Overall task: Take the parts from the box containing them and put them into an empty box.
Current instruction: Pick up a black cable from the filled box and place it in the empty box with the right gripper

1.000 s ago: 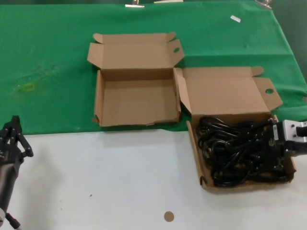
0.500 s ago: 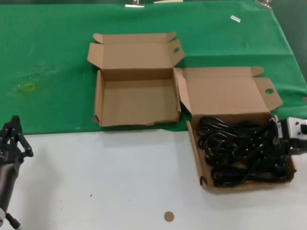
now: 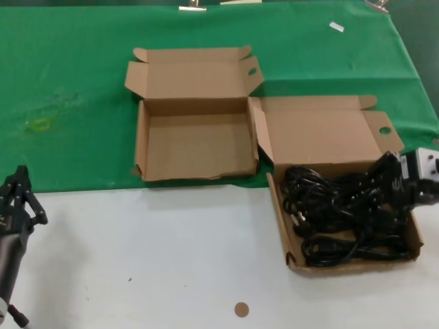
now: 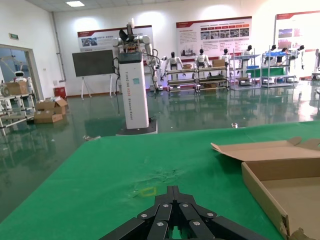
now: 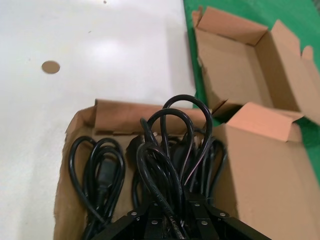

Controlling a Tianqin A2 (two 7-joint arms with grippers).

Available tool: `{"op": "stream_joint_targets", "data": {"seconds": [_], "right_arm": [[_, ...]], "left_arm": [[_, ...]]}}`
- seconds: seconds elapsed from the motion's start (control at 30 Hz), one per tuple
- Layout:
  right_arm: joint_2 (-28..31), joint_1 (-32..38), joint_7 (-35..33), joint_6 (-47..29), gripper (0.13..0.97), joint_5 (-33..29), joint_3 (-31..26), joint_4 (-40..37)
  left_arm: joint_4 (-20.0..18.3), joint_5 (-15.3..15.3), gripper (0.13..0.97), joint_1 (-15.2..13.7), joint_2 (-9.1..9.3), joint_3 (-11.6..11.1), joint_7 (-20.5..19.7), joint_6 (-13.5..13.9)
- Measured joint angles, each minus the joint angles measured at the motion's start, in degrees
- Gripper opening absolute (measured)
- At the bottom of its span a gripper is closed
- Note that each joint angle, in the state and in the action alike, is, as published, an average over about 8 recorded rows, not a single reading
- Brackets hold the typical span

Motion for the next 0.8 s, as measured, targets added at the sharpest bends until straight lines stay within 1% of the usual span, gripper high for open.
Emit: {"op": "stream_joint_targets", "data": {"seconds": [0.2,0.47,0.8], "right_arm": [[-0.4,2.3,1.5,-0.7,0.199,-0.5,0.1,1.2],[-2.9,7.1,3.3,-1.9,0.197,-2.5,-1.0,1.4],[-9.0,12.9,5.2,-2.5,0.196,-5.5,-3.9,0.1]], "left_arm": [[0.0,0.0,0.144,0.0,0.00,0.0,0.0,0.0],[0.0,0.0,0.144,0.0,0.00,0.0,0.0,0.0],[0.0,0.0,0.144,0.0,0.00,0.0,0.0,0.0]]}}
